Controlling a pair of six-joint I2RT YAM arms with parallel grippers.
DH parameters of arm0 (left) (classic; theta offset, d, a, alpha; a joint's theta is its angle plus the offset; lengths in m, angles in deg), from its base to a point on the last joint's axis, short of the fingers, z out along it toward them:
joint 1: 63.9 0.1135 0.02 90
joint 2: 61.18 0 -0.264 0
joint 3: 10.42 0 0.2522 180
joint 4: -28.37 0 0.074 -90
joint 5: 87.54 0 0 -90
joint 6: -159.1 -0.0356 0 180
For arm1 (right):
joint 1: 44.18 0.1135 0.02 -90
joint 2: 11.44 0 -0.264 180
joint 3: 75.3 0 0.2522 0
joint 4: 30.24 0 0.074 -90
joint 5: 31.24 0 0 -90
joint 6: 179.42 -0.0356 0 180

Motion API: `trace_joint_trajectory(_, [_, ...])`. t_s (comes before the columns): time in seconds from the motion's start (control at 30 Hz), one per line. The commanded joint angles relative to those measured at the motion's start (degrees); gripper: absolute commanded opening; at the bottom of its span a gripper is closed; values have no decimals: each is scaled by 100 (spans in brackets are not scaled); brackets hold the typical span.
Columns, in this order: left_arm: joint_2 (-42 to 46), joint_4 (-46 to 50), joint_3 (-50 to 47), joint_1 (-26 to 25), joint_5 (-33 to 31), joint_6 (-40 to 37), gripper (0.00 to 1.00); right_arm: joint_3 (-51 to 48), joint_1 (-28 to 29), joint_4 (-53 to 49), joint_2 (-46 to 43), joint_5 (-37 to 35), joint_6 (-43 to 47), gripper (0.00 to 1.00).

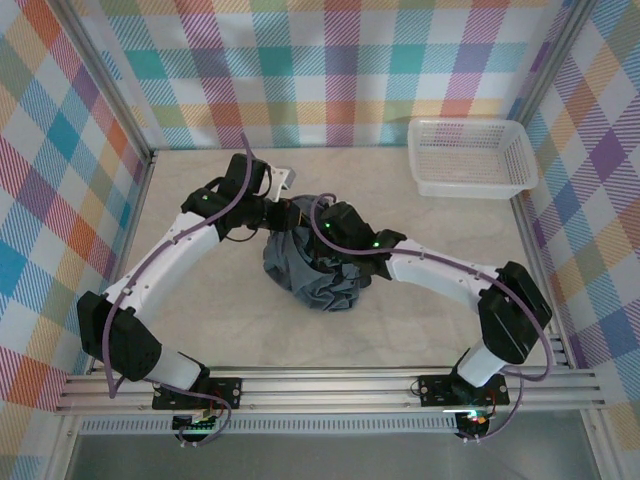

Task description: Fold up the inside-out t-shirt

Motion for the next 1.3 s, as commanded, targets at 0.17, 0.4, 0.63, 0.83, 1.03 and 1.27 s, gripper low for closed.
trace_joint_trajectory(0.17, [-37, 515, 49, 477, -455, -301, 36, 32, -28, -302, -1272, 964, 1043, 0])
trace_joint_trajectory(0.4, [378, -745, -646, 329, 2708, -736, 60, 446, -135, -596, -1040, 1118, 1277, 0])
trace_joint_trajectory(0.63, [371, -896, -1299, -92, 1377, -1250, 71, 630, -200, -622, -1100, 1224, 1259, 0])
trace_joint_trajectory(0.83, [135, -1507, -1494, -312, -1835, -272, 73, 763, -224, -669, -1109, 1419, 1125, 0])
trace_joint_trajectory(1.03, [178, -1128, -1044, 317, -1918, 425, 0, 780, -662, -1455, -1119, 957, 787, 0])
trace_joint_trajectory(1.27, [448, -597, -46, 769, 474, 872, 0, 586, -1159, -1654, -931, 1602, 1281, 24])
